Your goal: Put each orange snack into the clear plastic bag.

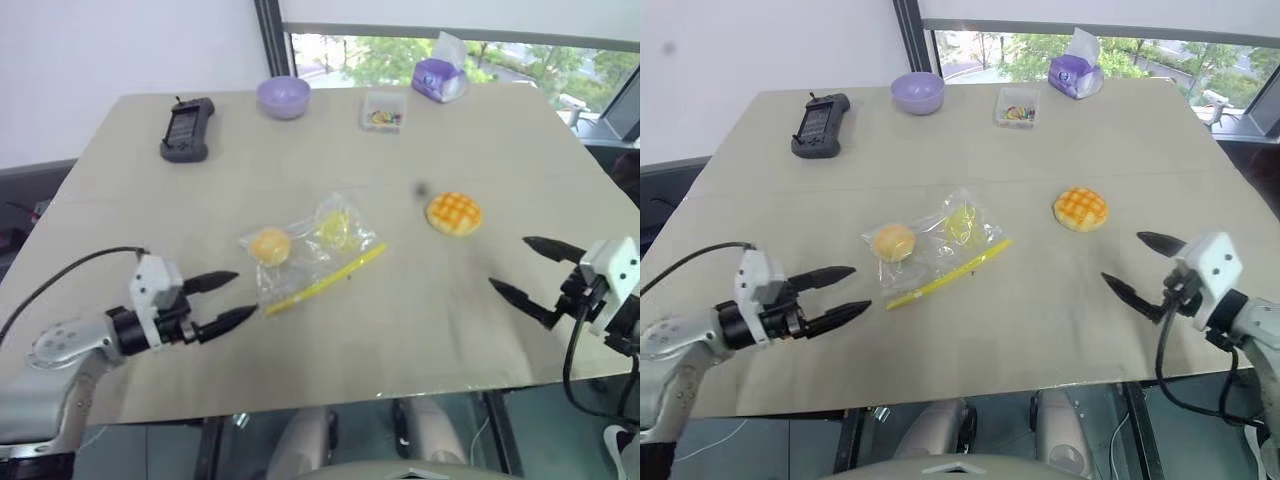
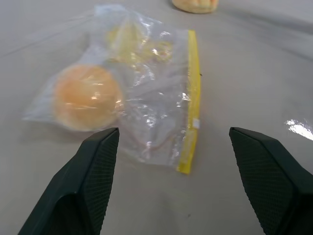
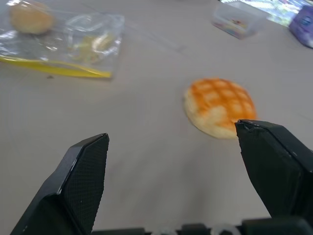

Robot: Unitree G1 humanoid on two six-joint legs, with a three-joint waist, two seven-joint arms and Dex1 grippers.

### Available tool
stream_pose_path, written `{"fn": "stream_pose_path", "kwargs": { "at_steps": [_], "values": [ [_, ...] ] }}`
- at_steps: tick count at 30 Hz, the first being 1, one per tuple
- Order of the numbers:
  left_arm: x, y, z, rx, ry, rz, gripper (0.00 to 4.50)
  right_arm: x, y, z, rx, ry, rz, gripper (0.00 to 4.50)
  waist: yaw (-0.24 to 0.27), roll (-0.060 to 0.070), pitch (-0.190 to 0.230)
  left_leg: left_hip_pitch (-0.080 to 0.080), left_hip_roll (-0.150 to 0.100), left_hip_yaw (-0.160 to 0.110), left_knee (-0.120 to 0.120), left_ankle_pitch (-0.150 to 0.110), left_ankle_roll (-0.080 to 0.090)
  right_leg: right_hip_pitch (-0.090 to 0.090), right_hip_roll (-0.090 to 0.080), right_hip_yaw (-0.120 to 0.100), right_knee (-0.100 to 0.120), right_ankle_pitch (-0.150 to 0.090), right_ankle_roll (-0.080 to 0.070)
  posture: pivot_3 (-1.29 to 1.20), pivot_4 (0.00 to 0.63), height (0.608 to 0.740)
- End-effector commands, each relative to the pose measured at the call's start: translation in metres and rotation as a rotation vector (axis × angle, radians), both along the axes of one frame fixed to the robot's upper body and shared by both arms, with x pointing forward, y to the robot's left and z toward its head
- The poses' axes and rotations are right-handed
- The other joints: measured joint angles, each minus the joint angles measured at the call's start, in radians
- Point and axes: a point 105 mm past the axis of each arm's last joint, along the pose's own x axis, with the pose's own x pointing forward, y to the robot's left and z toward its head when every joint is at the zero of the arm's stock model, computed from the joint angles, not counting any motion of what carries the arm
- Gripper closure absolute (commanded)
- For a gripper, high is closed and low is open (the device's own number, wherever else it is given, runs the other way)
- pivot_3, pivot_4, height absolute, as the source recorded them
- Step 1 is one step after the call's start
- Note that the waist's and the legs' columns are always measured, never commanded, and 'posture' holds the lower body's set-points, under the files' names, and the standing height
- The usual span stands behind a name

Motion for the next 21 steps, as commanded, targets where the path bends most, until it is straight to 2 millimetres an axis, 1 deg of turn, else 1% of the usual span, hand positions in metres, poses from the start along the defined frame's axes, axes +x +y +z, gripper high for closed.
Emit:
{"fn": "stream_pose_path", "kwargs": {
  "at_steps": [1, 4, 6, 8, 11, 14, 17, 21],
  "values": [
    [-0.002, -0.017, 0.001, 0.074, -0.108, -0.039, 0.70, -0.005, 0.033, 0.004, 0.005, -0.027, 0.107, 0.00, 0.001, 0.000, 0.000, 0.000, 0.000, 0.000, 0.000, 0.000, 0.000, 0.000, 0.000, 0.000, 0.000, 0.000, 0.000, 0.00, 0.150, 0.740],
    [-0.003, -0.022, -0.008, 0.155, -0.127, -0.059, 0.70, -0.003, 0.046, 0.000, -0.019, -0.026, 0.115, 0.00, 0.002, 0.000, 0.000, 0.000, 0.000, 0.000, 0.000, 0.000, 0.000, 0.000, 0.000, 0.000, 0.000, 0.000, 0.000, 0.00, 0.150, 0.740],
    [0.005, -0.022, -0.013, 0.335, -0.246, -0.057, 0.70, -0.007, 0.062, -0.004, -0.006, -0.015, 0.179, 0.00, 0.006, 0.000, 0.000, -0.001, -0.001, 0.000, 0.000, 0.000, 0.000, 0.000, 0.000, 0.000, 0.000, 0.000, 0.000, 0.00, 0.150, 0.740],
    [0.007, -0.026, -0.018, 0.430, -0.316, -0.102, 0.70, -0.011, 0.070, -0.007, -0.012, -0.012, 0.226, 0.00, 0.006, 0.000, 0.000, -0.001, -0.001, -0.001, 0.000, 0.000, 0.000, 0.000, 0.000, -0.001, 0.000, 0.000, 0.000, 0.00, 0.150, 0.740],
    [0.015, -0.030, -0.020, 0.500, -0.426, -0.108, 0.70, -0.012, 0.075, -0.010, -0.048, -0.030, 0.281, 0.00, 0.006, 0.000, 0.000, -0.001, -0.001, -0.001, 0.000, 0.000, 0.000, 0.000, 0.000, -0.001, 0.000, 0.000, 0.000, 0.00, 0.150, 0.740],
    [0.023, -0.031, -0.028, 0.600, -0.491, -0.121, 0.70, -0.014, 0.081, -0.013, -0.079, -0.048, 0.352, 0.00, 0.006, 0.000, 0.000, -0.001, -0.001, -0.001, 0.000, 0.000, 0.000, 0.000, 0.000, -0.001, -0.001, 0.001, 0.001, 0.00, 0.150, 0.740],
    [0.033, -0.022, -0.037, 0.664, -0.494, -0.067, 0.70, -0.013, 0.081, -0.015, -0.101, -0.070, 0.382, 0.00, 0.006, 0.000, 0.000, 0.000, -0.001, -0.001, 0.000, 0.000, 0.000, 0.001, 0.000, -0.001, -0.001, 0.001, 0.002, 0.00, 0.150, 0.740],
    [0.036, -0.022, -0.047, 0.749, -0.538, -0.101, 0.70, -0.010, 0.077, -0.016, -0.098, -0.088, 0.379, 0.00, 0.006, 0.001, -0.001, 0.001, -0.001, -0.002, 0.000, 0.000, 0.000, 0.001, 0.000, -0.001, 0.001, 0.001, 0.002, 0.00, 0.150, 0.740]
  ]
}}
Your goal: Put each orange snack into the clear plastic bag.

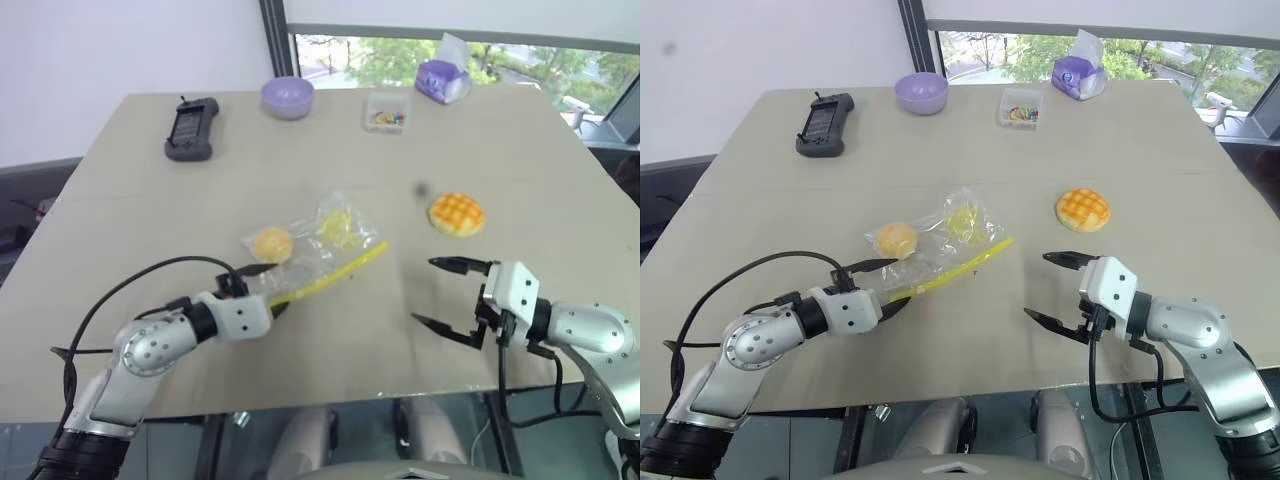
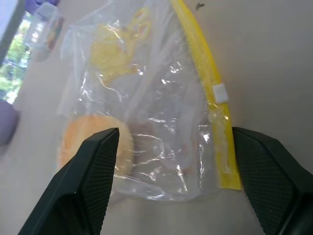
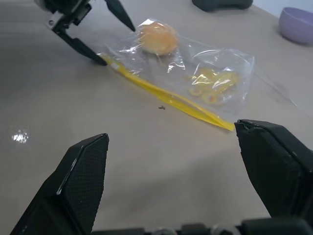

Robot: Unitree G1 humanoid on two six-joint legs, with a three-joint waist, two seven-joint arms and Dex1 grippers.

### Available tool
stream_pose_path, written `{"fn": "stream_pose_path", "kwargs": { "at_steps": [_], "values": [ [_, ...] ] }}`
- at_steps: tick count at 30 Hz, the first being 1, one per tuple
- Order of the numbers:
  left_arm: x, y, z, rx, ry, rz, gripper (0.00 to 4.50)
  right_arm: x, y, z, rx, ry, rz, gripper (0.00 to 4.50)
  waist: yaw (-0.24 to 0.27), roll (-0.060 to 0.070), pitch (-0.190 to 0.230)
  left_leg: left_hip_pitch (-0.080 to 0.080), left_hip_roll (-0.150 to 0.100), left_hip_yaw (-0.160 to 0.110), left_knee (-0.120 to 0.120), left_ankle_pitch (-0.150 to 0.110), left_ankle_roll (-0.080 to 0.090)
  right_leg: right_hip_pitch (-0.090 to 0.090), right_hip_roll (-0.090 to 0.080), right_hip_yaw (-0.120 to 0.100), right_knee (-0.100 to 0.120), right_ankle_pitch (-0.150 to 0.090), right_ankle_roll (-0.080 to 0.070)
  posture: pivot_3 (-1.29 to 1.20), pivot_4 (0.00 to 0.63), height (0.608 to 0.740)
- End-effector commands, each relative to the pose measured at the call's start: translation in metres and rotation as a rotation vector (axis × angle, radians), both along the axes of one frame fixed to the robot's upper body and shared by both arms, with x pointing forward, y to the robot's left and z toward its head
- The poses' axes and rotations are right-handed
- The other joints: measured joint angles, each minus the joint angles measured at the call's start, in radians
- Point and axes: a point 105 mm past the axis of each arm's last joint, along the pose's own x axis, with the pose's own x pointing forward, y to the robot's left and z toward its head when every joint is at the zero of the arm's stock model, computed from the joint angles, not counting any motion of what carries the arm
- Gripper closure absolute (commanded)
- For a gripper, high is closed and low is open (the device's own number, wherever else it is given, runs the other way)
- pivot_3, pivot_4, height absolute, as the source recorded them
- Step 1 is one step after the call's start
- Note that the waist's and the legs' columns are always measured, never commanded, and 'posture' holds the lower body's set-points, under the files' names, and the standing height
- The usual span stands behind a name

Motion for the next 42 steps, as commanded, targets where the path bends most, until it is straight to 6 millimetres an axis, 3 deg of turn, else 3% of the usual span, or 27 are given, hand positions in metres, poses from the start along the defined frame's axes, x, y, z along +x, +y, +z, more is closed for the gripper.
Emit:
{"fn": "stream_pose_path", "kwargs": {
  "at_steps": [1, 4, 7, 12, 17, 18, 22, 28, 36, 39, 41, 42],
  "values": [
    [0.003, 0.010, -0.022, 0.113, 0.015, 0.033, 0.70, 0.001, 0.000, 0.007, -0.001, -0.061, 0.015, 0.00, 0.000, 0.001, -0.001, 0.000, 0.000, 0.000, 0.000, 0.000, 0.000, 0.000, 0.000, 0.000, 0.000, 0.000, 0.000, 0.00, 0.150, 0.740],
    [0.002, 0.007, -0.025, 0.080, 0.020, 0.037, 1.47, 0.002, 0.000, 0.007, -0.003, -0.071, 0.011, 0.00, 0.000, 0.002, 0.000, 0.008, 0.001, 0.000, 0.000, 0.000, 0.000, 0.008, 0.000, 0.000, 0.001, -0.003, 0.003, 0.00, 0.150, 0.740],
    [-0.004, 0.010, -0.022, -0.138, 0.119, 0.119, 1.47, 0.002, 0.000, 0.008, 0.004, -0.069, 0.003, 0.00, -0.004, 0.002, 0.000, 0.014, 0.002, 0.001, 0.000, 0.000, 0.000, 0.014, 0.000, 0.000, 0.001, -0.005, 0.001, 0.00, 0.150, 0.740],
    [-0.029, 0.024, -0.027, -0.568, 0.581, 0.244, 1.47, 0.004, -0.004, 0.009, 0.003, -0.070, -0.010, 0.00, -0.014, 0.002, 0.000, 0.014, 0.004, 0.001, -0.001, 0.000, 0.000, 0.012, 0.001, 0.000, 0.001, -0.004, 0.003, 0.00, 0.150, 0.740],
    [-0.021, 0.033, -0.009, -0.839, 0.760, 0.369, 1.47, 0.007, -0.013, 0.010, 0.000, -0.075, -0.018, 0.00, -0.004, 0.000, 0.002, 0.013, 0.002, 0.000, -0.001, -0.001, 0.001, 0.012, 0.001, -0.001, 0.001, -0.004, 0.003, 0.00, 0.150, 0.740],
    [-0.017, 0.032, -0.005, -0.888, 0.777, 0.389, 1.22, 0.008, -0.014, 0.010, -0.001, -0.078, -0.017, 0.00, -0.005, 0.001, 0.002, 0.013, 0.002, 0.000, -0.001, -0.001, 0.001, 0.012, 0.000, -0.001, 0.001, -0.005, 0.002, 0.00, 0.150, 0.740],
    [-0.002, 0.037, -0.009, -0.954, 0.844, 0.530, 0.04, 0.009, -0.012, 0.012, 0.004, -0.086, -0.016, 0.00, -0.005, 0.000, 0.002, 0.013, 0.002, -0.002, -0.001, -0.001, 0.001, 0.012, 0.001, -0.002, 0.001, -0.004, 0.003, 0.00, 0.150, 0.740],
    [0.012, 0.033, -0.011, -1.026, 0.926, 0.602, 0.04, 0.009, -0.014, 0.015, 0.003, -0.108, -0.043, 0.00, -0.005, 0.001, 0.002, 0.013, 0.001, -0.002, -0.001, 0.000, 0.000, 0.012, 0.001, -0.001, 0.002, -0.004, 0.003, 0.00, 0.150, 0.740],
    [0.031, -0.003, -0.028, -1.044, 1.015, 0.595, 0.04, 0.007, -0.021, 0.014, -0.003, -0.114, -0.086, 0.00, 0.010, 0.003, 0.000, 0.014, -0.002, -0.005, 0.000, 0.000, 0.000, 0.015, 0.000, -0.002, 0.002, -0.005, 0.002, 0.00, 0.150, 0.740],
    [0.030, -0.014, -0.036, -1.085, 1.063, 0.585, 0.90, 0.006, -0.023, 0.011, -0.023, -0.122, -0.091, 0.00, 0.017, 0.006, -0.002, 0.014, -0.002, -0.004, 0.000, 0.000, 0.000, 0.015, -0.001, -0.001, 0.002, -0.005, 0.002, 0.00, 0.150, 0.740],
    [0.029, -0.020, -0.041, -1.115, 1.093, 0.586, 1.88, 0.008, -0.024, 0.006, -0.040, -0.136, -0.094, 0.00, 0.020, 0.006, -0.003, 0.014, -0.002, -0.004, 0.000, 0.000, 0.000, 0.015, -0.001, -0.001, 0.001, -0.005, 0.002, 0.00, 0.150, 0.740],
    [0.029, -0.023, -0.040, -1.138, 1.108, 0.582, 2.10, 0.009, -0.025, 0.003, -0.053, -0.144, -0.094, 0.00, 0.021, 0.007, -0.003, 0.014, -0.003, -0.004, 0.000, 0.000, 0.000, 0.015, -0.001, -0.001, 0.001, -0.005, 0.002, 0.00, 0.150, 0.740]
  ]
}}
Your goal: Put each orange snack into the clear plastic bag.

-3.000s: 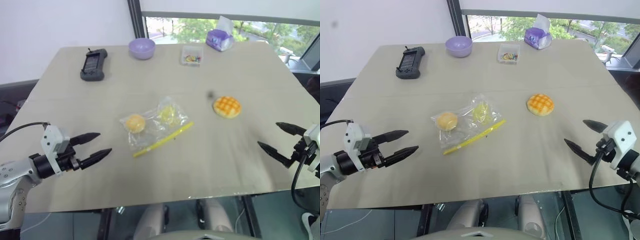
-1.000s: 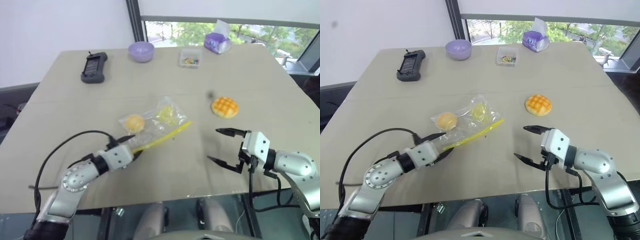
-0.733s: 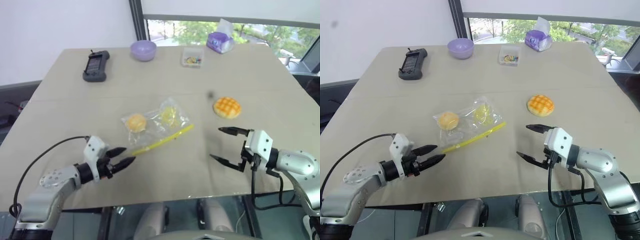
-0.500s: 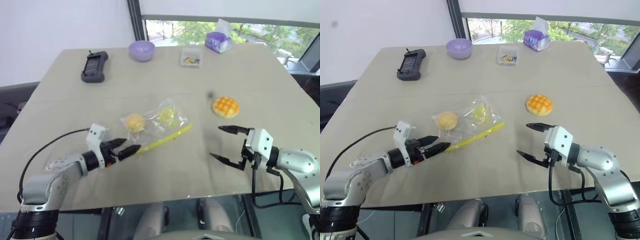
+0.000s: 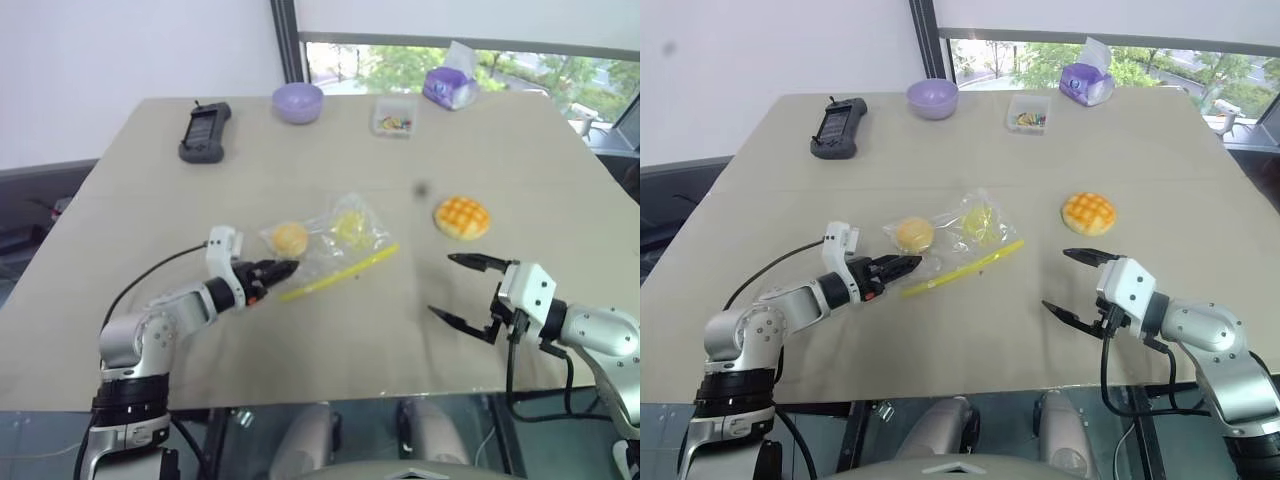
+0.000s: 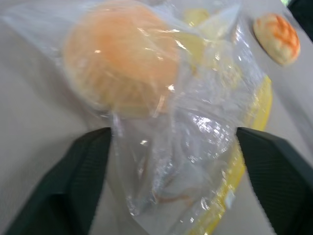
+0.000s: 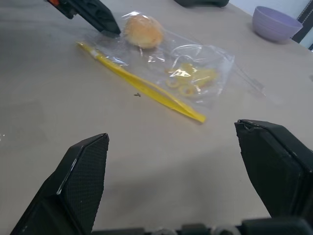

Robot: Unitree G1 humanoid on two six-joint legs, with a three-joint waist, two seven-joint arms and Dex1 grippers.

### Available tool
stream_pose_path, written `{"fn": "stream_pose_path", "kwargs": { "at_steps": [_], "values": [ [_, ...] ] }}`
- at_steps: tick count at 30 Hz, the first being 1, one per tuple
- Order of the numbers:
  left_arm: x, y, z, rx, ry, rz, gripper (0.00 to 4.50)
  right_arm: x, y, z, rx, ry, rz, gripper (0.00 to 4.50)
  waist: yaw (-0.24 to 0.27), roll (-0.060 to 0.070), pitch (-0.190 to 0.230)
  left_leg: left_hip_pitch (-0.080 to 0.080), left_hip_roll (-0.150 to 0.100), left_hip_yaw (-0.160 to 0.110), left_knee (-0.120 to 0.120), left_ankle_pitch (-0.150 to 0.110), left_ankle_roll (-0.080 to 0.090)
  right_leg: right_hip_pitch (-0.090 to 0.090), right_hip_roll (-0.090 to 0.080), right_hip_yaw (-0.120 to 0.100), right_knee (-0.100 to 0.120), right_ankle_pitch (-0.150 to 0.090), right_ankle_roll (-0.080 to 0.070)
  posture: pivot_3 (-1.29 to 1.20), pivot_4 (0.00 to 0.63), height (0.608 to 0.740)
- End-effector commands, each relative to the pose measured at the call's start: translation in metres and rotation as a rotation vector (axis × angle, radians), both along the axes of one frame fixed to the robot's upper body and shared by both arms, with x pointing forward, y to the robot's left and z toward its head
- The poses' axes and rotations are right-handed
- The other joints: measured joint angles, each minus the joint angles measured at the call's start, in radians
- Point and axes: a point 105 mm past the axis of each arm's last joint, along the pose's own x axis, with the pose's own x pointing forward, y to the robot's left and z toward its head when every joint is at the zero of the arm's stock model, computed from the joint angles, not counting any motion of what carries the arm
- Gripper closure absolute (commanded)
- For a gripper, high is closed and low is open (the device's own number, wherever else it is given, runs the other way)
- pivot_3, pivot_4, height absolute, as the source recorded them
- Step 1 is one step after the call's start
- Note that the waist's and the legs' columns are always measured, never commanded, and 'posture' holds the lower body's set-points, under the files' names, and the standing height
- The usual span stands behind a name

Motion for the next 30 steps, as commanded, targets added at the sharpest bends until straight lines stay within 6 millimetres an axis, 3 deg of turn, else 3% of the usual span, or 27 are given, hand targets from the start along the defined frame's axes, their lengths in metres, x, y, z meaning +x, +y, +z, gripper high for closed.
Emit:
{"fn": "stream_pose_path", "kwargs": {
  "at_steps": [1, 4, 6, 13, 17, 21, 22, 26, 30],
  "values": [
    [-0.014, -0.021, -0.032, -0.084, 0.163, -0.036, 2.68, 0.004, -0.003, 0.003, -0.045, -0.094, -0.006, 0.00, 0.002, 0.000, -0.001, 0.000, 0.000, 0.000, 0.000, 0.000, 0.000, 0.000, -0.001, 0.000, 0.000, 0.000, 0.001, 0.00, 0.150, 0.740],
    [-0.012, -0.028, -0.021, -0.174, 0.168, -0.036, 3.92, 0.015, -0.007, -0.012, -0.128, -0.158, -0.028, 0.00, 0.002, 0.000, -0.001, -0.001, -0.002, 0.000, 0.000, 0.000, 0.000, 0.001, -0.002, 0.000, -0.002, -0.001, 0.002, 0.00, 0.150, 0.740],
    [-0.010, -0.032, -0.013, -0.230, 0.175, -0.035, 4.41, 0.026, -0.008, -0.021, -0.157, -0.192, -0.046, 0.00, 0.000, -0.002, 0.000, -0.001, -0.002, 0.000, 0.000, 0.000, 0.000, 0.001, -0.002, 0.000, -0.003, -0.001, 0.002, 0.00, 0.150, 0.740],
    [-0.006, -0.047, 0.023, -0.392, 0.162, -0.083, 4.41, 0.057, -0.010, -0.044, -0.229, -0.309, -0.102, 0.00, -0.002, -0.004, 0.002, -0.003, -0.002, -0.002, -0.001, 0.002, -0.003, 0.001, -0.002, -0.001, -0.005, 0.002, 0.000, 0.00, 0.150, 0.740],
    [-0.005, -0.046, 0.048, -0.459, 0.132, -0.114, 4.41, 0.081, 0.009, -0.039, -0.267, -0.450, -0.136, 0.00, -0.028, -0.010, 0.005, -0.003, -0.002, -0.002, -0.001, 0.003, -0.006, 0.001, -0.001, -0.001, -0.007, 0.002, -0.001, 0.00, 0.150, 0.740],
    [-0.009, -0.044, 0.058, -0.450, 0.127, -0.143, 4.41, 0.104, 0.041, -0.040, -0.324, -0.587, -0.158, 0.00, -0.049, -0.011, 0.005, -0.002, -0.001, -0.001, -0.002, 0.005, -0.009, 0.000, 0.001, 0.000, -0.006, 0.003, -0.001, 0.00, 0.150, 0.740],
    [-0.011, -0.044, 0.058, -0.437, 0.130, -0.152, 4.41, 0.108, 0.048, -0.039, -0.330, -0.617, -0.159, 0.00, -0.050, -0.011, 0.005, -0.002, -0.001, -0.001, -0.002, 0.005, -0.010, -0.001, 0.001, 0.000, -0.006, 0.003, -0.001, 0.00, 0.150, 0.740],
    [-0.022, -0.041, 0.057, -0.398, 0.142, -0.185, 4.41, 0.119, 0.099, 0.020, -0.299, -0.786, -0.122, 0.00, -0.056, -0.012, 0.007, -0.003, -0.001, -0.002, -0.003, 0.006, -0.011, -0.003, 0.002, 0.000, -0.006, 0.003, -0.002, 0.00, 0.150, 0.740],
    [-0.029, -0.034, 0.054, -0.363, 0.154, -0.188, 4.41, 0.125, 0.113, 0.035, -0.290, -0.856, -0.113, 0.00, -0.049, -0.012, 0.007, -0.008, -0.001, -0.004, -0.004, 0.006, -0.011, -0.008, 0.001, -0.001, -0.006, 0.004, -0.002, 0.00, 0.150, 0.740]
  ]
}}
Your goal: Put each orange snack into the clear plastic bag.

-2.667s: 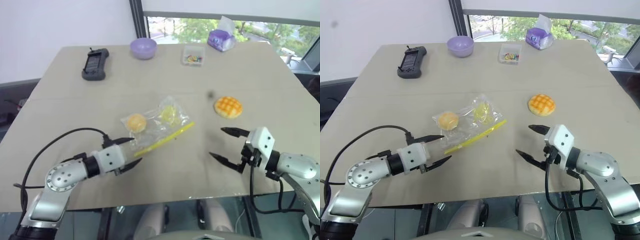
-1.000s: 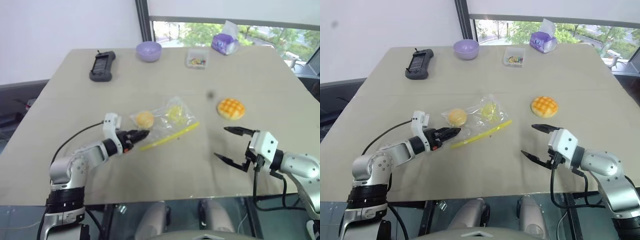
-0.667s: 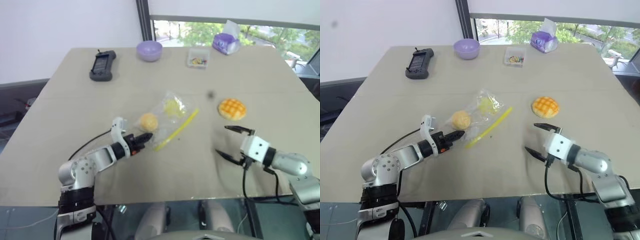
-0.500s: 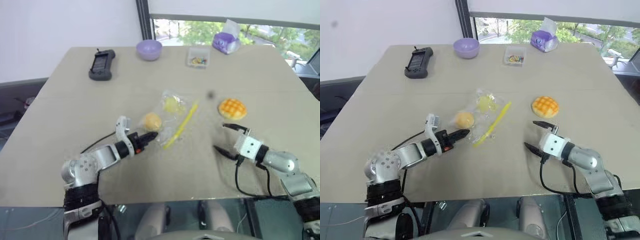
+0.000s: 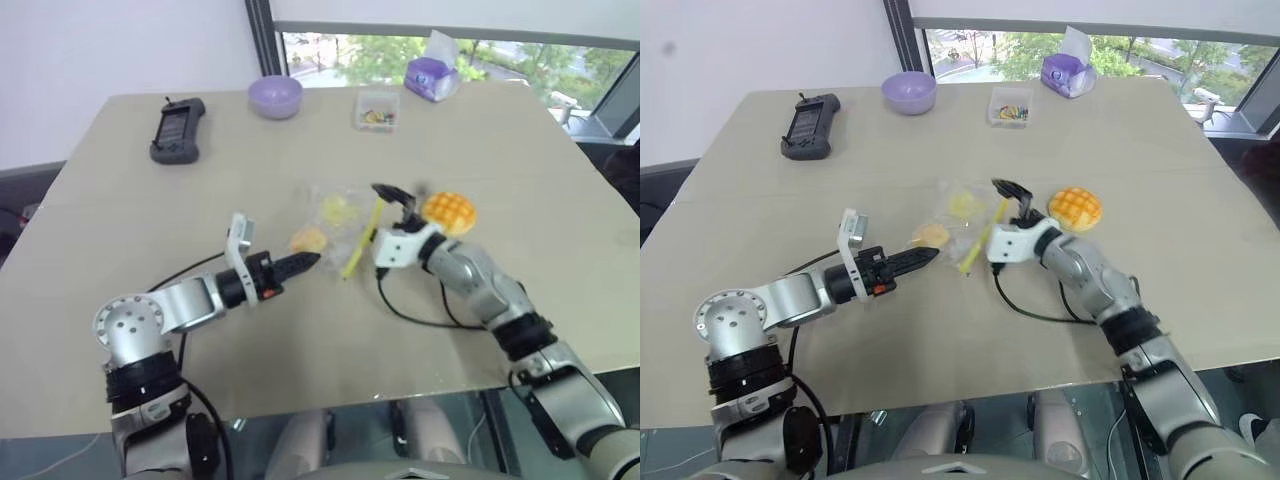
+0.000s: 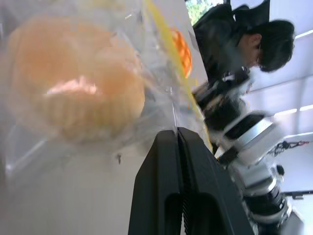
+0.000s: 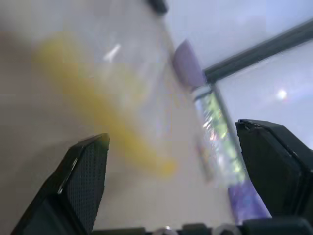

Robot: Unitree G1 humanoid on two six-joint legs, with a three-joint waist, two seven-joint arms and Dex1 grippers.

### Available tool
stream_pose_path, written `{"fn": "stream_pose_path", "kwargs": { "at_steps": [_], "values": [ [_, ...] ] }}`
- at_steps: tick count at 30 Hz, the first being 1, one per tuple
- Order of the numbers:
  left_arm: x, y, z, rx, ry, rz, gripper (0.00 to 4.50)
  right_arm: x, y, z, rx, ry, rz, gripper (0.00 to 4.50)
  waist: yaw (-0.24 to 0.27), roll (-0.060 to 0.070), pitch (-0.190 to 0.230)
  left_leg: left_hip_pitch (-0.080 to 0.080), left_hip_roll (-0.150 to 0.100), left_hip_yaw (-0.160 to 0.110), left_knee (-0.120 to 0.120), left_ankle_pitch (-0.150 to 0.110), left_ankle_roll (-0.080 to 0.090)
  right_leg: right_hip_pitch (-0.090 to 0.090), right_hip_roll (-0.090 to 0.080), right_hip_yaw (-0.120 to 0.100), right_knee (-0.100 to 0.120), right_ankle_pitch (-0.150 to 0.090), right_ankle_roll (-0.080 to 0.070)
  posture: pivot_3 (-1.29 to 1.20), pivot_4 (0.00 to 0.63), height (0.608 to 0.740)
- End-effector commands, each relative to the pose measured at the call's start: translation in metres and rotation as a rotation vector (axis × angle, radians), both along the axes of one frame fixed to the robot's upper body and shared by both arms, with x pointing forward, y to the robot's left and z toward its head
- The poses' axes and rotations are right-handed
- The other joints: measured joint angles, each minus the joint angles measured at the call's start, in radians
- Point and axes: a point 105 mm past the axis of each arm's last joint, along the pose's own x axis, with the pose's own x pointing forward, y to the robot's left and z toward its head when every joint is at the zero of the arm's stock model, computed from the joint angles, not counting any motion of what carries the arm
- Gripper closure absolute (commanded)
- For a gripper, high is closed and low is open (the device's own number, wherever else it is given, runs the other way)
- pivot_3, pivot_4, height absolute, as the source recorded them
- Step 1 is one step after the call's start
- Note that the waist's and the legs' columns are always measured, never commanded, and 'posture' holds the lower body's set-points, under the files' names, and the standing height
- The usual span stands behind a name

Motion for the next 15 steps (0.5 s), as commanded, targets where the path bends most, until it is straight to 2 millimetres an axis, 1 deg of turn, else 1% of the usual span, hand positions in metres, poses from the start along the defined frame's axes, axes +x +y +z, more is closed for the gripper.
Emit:
{"fn": "stream_pose_path", "kwargs": {
  "at_steps": [1, 5, 7, 8, 10, 13, 15],
  "values": [
    [-0.009, 0.006, 0.007, 0.030, -0.037, -0.023, 4.41, 0.002, 0.009, 0.017, -0.007, -0.086, 0.019, 0.00, 0.004, 0.000, 0.000, -0.001, 0.000, -0.002, 0.000, 0.000, 0.000, 0.000, -0.001, -0.001, 0.000, 0.000, 0.000, 0.00, 0.150, 0.740],
    [-0.014, 0.014, 0.008, 0.046, -0.043, -0.017, 4.41, 0.003, 0.018, 0.012, -0.045, -0.083, 0.069, 0.00, 0.007, 0.000, 0.000, -0.011, -0.001, -0.002, 0.000, 0.000, 0.000, -0.009, -0.001, -0.002, 0.000, 0.000, 0.000, 0.00, 0.150, 0.740],
    [-0.015, 0.017, 0.008, 0.053, -0.046, -0.009, 4.41, 0.003, 0.020, 0.007, -0.065, -0.070, 0.085, 0.00, 0.005, 0.000, 0.000, -0.011, -0.001, -0.001, 0.000, 0.000, 0.000, -0.010, -0.001, -0.001, 0.000, 0.000, -0.001, 0.00, 0.150, 0.740],
    [-0.015, 0.020, 0.008, 0.056, -0.049, 0.000, 4.50, 0.004, 0.019, 0.003, -0.077, -0.056, 0.091, 0.53, 0.003, 0.000, 0.000, -0.012, -0.001, -0.001, 0.000, 0.000, 0.000, -0.011, -0.001, -0.001, 0.000, 0.001, -0.001, 0.00, 0.150, 0.740],
    [-0.015, 0.024, 0.009, 0.060, -0.056, 0.022, 4.50, 0.005, 0.017, -0.003, -0.097, -0.039, 0.098, 1.24, 0.000, 0.000, 0.000, -0.012, -0.001, -0.001, 0.000, 0.000, 0.000, -0.011, -0.001, -0.001, 0.000, 0.001, -0.001, 0.00, 0.150, 0.740],
    [-0.013, 0.028, 0.011, 0.060, -0.069, 0.051, 4.50, 0.007, 0.011, -0.004, -0.100, -0.022, 0.093, 2.86, -0.002, 0.000, 0.000, -0.012, -0.001, -0.001, 0.000, 0.000, 0.000, -0.011, 0.000, -0.001, 0.000, 0.001, -0.001, 0.00, 0.150, 0.740],
    [-0.010, 0.030, 0.013, 0.067, -0.083, 0.067, 4.50, 0.008, 0.006, -0.005, -0.100, -0.004, 0.086, 3.76, -0.002, 0.000, 0.000, -0.012, -0.001, -0.001, 0.000, 0.000, -0.001, -0.011, 0.000, -0.001, 0.000, 0.001, -0.002, 0.00, 0.150, 0.740]
  ]
}}
